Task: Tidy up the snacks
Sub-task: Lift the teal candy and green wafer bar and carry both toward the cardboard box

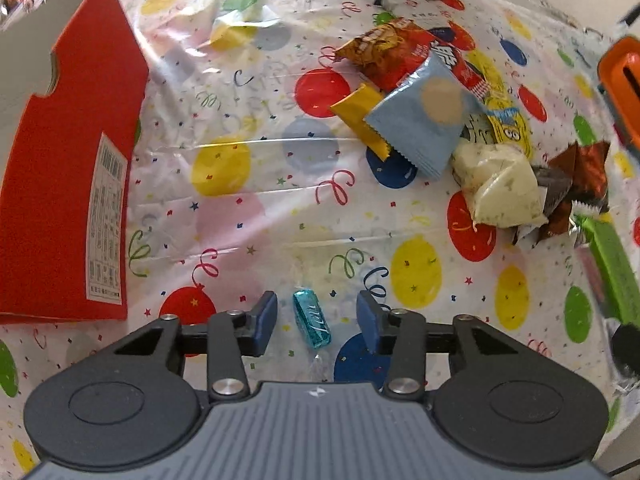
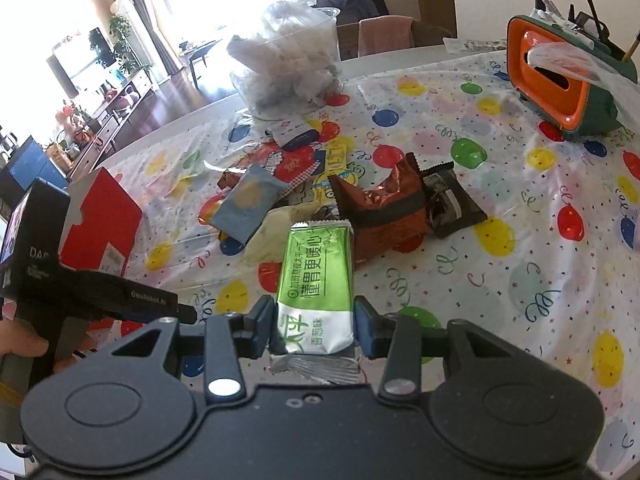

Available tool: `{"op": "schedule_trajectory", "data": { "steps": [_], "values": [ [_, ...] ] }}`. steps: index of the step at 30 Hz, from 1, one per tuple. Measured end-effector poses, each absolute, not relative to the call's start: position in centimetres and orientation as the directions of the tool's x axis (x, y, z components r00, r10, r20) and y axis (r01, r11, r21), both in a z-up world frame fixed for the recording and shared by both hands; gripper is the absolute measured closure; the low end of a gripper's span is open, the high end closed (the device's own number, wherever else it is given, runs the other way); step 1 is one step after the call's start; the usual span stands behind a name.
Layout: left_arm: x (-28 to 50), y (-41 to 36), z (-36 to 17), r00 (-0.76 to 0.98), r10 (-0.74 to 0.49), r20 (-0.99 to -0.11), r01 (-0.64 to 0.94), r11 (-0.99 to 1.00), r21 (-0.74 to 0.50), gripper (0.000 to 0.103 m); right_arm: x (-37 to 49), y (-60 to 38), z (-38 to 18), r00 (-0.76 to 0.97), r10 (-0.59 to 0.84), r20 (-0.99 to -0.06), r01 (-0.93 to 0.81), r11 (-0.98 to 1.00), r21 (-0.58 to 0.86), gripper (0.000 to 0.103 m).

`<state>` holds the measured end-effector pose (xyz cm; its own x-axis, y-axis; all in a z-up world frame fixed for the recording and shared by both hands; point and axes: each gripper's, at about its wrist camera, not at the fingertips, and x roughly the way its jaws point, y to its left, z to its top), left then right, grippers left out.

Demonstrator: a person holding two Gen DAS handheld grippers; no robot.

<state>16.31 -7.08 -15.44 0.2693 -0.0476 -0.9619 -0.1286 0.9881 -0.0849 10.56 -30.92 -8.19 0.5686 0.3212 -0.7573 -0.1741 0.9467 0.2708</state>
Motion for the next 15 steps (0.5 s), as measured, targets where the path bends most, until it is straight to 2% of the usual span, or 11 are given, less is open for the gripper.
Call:
{"op": "schedule_trajectory", "data": {
  "steps": [2,5,9,15],
  "values": [
    [16.3,-7.4,-15.4,0.276,-0.027,-0.961,-0.129,0.990,-0.065,0.079,10.7,-31.1,-8.4,0.563,0.325,-0.759,-0.181,0.945,0.271,0.061],
    [16.2,-7.4,-15.4,0.278,-0.020,-0.960,-0.124,0.991,-0.057,0.090,10.9,-31.2,-8.5,0.556,0.337,-0.760,-0.191,0.942,0.277,0.061],
    [15.9,-7.0,-15.3,0.283,-0.024,-0.959,-0.129,0.990,-0.063,0.091,10.9,-30.7,-8.3,0.552,0.343,-0.760,-0.206,0.939,0.274,0.061],
    [14.9,-5.1,-12.8,0.330,-0.089,-0.940,-0.132,0.981,-0.139,0.091,10.7,-29.6,-7.0,0.567,0.348,-0.746,-0.229,0.937,0.263,0.061]
  ]
}}
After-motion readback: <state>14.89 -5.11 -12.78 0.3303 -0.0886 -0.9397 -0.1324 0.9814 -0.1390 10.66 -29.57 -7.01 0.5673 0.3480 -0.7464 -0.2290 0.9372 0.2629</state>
